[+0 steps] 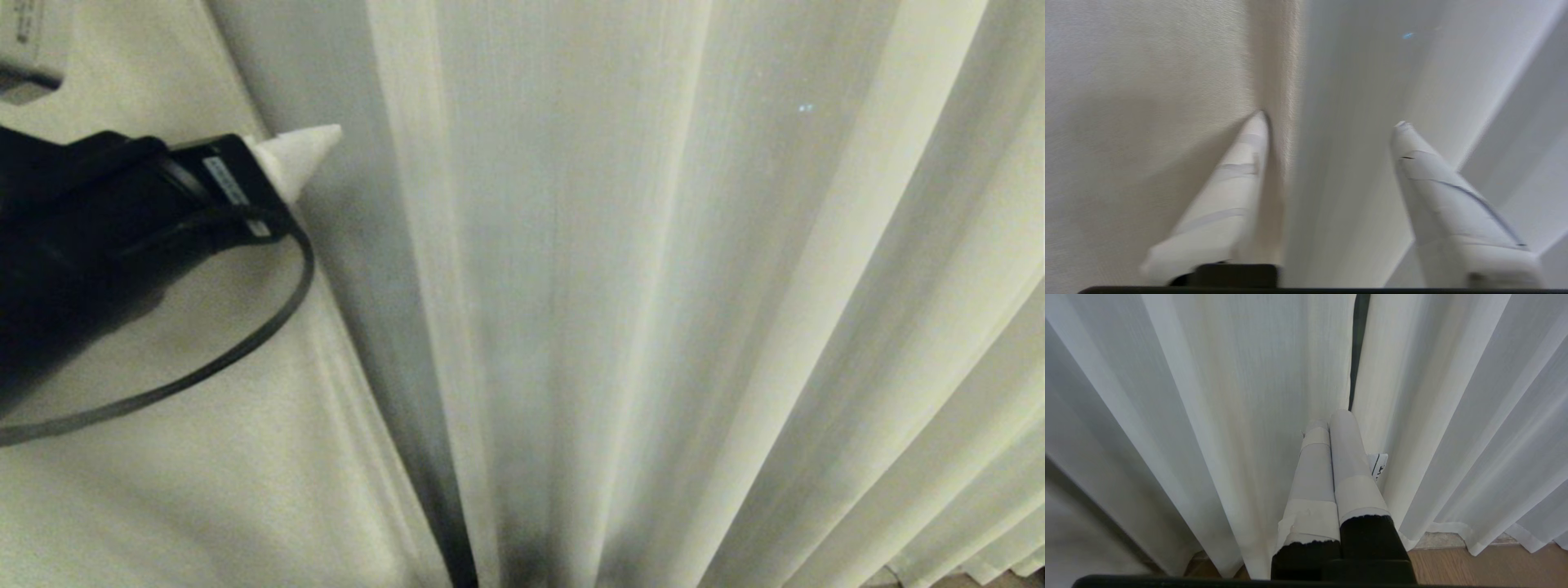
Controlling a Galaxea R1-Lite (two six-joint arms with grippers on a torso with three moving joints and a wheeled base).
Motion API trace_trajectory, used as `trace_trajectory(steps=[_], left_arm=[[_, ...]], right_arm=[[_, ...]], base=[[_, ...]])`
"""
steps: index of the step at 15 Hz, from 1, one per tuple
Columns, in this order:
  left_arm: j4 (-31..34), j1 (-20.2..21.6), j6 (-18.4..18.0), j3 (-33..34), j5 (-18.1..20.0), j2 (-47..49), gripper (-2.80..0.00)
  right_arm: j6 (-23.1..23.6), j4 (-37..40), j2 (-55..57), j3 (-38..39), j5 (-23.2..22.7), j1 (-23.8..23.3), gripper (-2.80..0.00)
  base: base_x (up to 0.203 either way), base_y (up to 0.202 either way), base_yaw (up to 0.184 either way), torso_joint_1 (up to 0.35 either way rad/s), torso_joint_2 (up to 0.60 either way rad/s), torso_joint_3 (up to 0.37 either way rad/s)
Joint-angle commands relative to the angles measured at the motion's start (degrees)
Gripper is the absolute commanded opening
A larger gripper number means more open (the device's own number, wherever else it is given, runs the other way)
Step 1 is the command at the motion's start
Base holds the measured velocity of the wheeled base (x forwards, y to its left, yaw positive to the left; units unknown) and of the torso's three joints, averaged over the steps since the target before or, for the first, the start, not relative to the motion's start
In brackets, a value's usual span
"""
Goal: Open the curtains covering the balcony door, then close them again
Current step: Close the outer curtains on both sides
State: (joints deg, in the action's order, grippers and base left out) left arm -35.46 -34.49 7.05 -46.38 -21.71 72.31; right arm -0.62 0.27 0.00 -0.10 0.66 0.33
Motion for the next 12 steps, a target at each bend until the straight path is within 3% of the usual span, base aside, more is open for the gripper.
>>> trace_trajectory(steps=[1, 7, 8, 12], left_arm=[[2.79, 2.68, 0.16, 3.19, -0.12, -7.59, 0.00], [18.57, 8.60, 0.74, 13.46, -0.14, -25.85, 0.00], [21.55, 8.93, 1.33, 15.00, -0.19, -29.20, -2.80], [34.53, 9.31, 2.45, 19.87, -0.22, -42.02, -2.80]], right_arm=[[0.01, 0.00, 0.09, 0.01, 0.04, 0.02, -2.80], [0.01, 0.00, 0.09, 0.01, 0.04, 0.02, -2.80], [0.01, 0.00, 0.09, 0.01, 0.04, 0.02, -2.80], [0.01, 0.00, 0.09, 0.01, 0.02, 0.02, -2.80]], base=[[0.000, 0.000, 0.000, 0.000, 0.00, 0.000], [0.000, 0.000, 0.000, 0.000, 0.00, 0.000], [0.000, 0.000, 0.000, 0.000, 0.00, 0.000], [0.000, 0.000, 0.000, 0.000, 0.00, 0.000]])
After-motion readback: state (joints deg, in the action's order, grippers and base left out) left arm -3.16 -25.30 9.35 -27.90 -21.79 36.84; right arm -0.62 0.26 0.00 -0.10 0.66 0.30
